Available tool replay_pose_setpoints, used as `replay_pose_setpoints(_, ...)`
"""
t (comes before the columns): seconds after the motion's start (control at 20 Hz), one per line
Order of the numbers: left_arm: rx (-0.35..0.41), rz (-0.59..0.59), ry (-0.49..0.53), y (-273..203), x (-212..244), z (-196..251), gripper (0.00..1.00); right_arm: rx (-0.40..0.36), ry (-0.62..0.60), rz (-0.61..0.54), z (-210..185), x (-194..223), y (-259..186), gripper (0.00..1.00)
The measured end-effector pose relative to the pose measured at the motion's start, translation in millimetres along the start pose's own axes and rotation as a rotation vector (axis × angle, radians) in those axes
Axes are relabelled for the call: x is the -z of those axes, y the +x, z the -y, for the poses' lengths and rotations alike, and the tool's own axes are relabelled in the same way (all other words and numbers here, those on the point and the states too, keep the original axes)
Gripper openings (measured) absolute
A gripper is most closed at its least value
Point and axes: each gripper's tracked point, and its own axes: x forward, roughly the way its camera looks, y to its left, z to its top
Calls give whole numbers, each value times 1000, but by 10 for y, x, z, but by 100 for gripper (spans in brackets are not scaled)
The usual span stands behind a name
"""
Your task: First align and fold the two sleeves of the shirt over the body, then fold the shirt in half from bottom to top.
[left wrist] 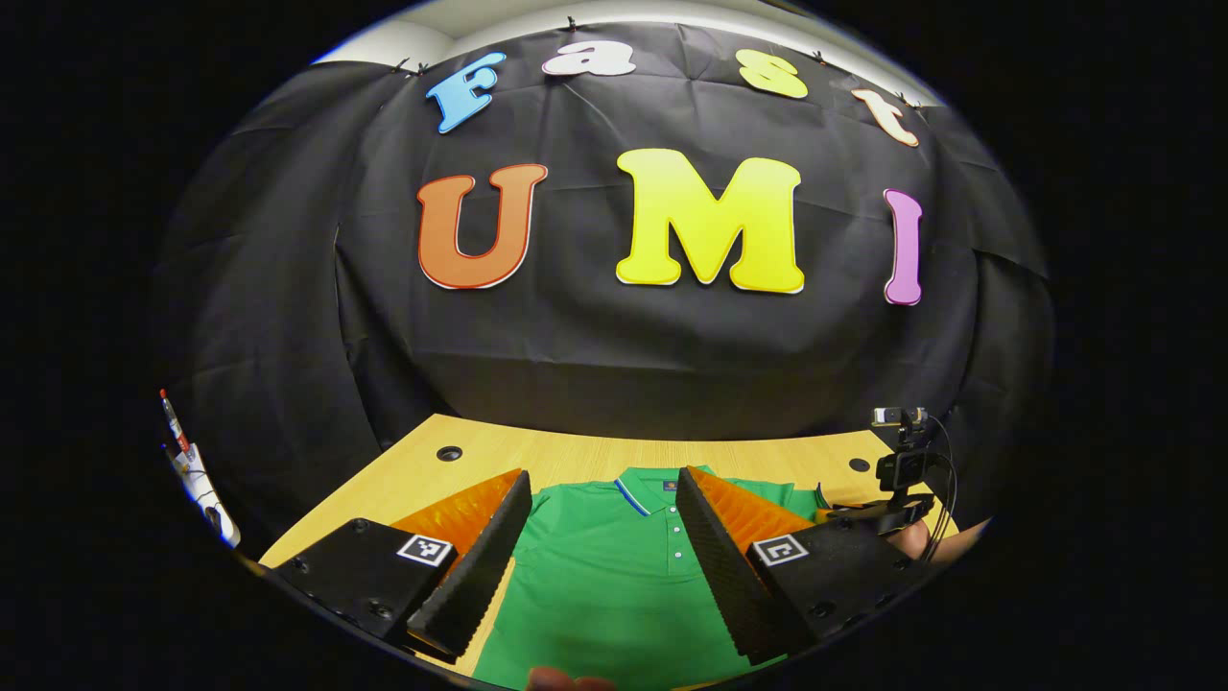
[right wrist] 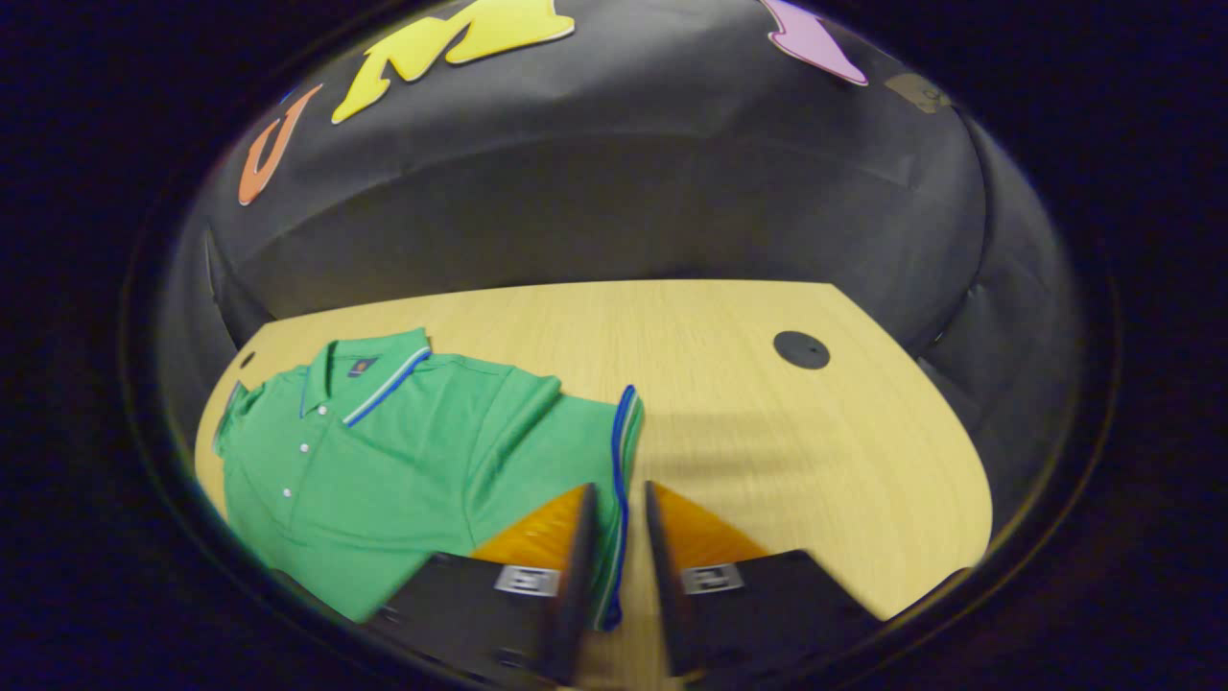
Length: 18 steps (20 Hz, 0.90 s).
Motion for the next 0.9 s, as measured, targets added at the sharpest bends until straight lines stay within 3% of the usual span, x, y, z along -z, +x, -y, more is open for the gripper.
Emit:
replay_pose_setpoints(0.05,3,-2,2,1,3,8,98,2,8,3,5,-16,7,14)
replay_pose_setpoints(0.15,5,-1,6,-3,4,15,98,-4,14,-4,-12,-58,-1,10)
replay_pose_setpoints(0.2,4,-1,7,-12,-3,-1,98,-6,14,-5,-14,-12,6,3)
replay_pose_setpoints(0.45,-31,-13,-8,-33,35,-149,97,-21,48,56,-96,-283,-233,3)
replay_pose_setpoints(0.65,-69,-20,-39,-103,63,-307,98,-47,12,76,-422,-435,-384,3)
replay_pose_setpoints(0.9,-113,-26,-21,-231,75,-571,98,-70,-40,58,-894,-434,-239,3)
